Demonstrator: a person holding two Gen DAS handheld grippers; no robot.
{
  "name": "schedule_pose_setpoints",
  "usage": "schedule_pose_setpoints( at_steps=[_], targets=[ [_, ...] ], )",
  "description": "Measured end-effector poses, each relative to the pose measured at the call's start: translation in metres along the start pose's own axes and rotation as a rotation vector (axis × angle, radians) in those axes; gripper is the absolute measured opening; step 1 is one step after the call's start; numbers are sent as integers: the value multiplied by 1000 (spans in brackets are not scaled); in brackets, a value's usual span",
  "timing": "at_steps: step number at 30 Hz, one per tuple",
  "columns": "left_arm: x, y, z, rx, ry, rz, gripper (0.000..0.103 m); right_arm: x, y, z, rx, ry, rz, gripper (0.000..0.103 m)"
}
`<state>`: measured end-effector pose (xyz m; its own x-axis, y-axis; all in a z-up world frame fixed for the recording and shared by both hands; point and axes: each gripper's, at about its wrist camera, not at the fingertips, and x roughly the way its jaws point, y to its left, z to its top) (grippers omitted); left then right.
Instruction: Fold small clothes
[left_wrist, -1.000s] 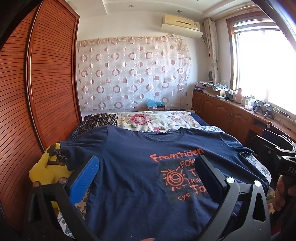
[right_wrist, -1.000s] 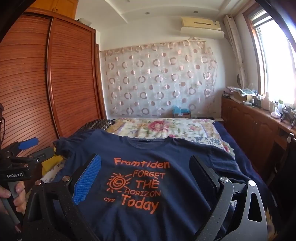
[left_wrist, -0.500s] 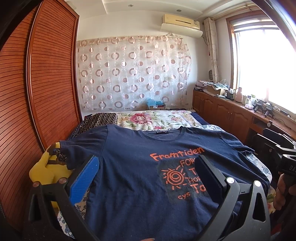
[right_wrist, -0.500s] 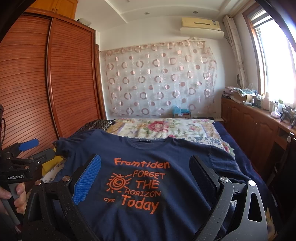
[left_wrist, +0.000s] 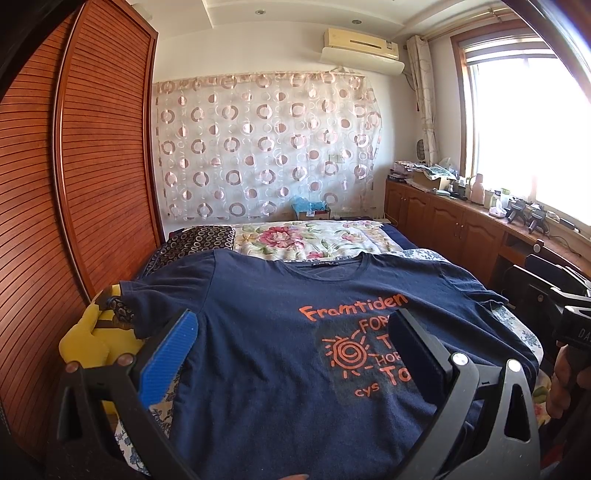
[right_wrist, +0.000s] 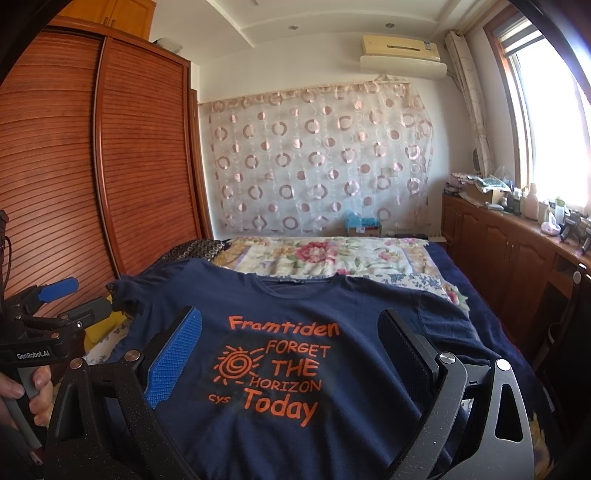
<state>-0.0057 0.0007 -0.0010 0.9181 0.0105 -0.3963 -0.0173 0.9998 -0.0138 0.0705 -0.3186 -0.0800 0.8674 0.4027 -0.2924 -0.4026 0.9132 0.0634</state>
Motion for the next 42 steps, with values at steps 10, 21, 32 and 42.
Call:
schedule_pose_setpoints(
  at_steps=[10, 21, 32, 42],
  targets=[
    [1, 0, 1, 1, -1, 2, 103, 0, 0, 0, 1, -1, 0, 98],
    [-1, -1, 1, 5, -3, 6, 103, 0, 0, 0, 2, -2, 2, 98],
    [-3, -2, 4, 6, -4, 8, 103, 0, 0, 0, 3, -2, 3, 98],
    [-3, -1, 5, 8, 0, 7, 103, 2, 1, -2, 2, -2, 4, 98]
  ],
)
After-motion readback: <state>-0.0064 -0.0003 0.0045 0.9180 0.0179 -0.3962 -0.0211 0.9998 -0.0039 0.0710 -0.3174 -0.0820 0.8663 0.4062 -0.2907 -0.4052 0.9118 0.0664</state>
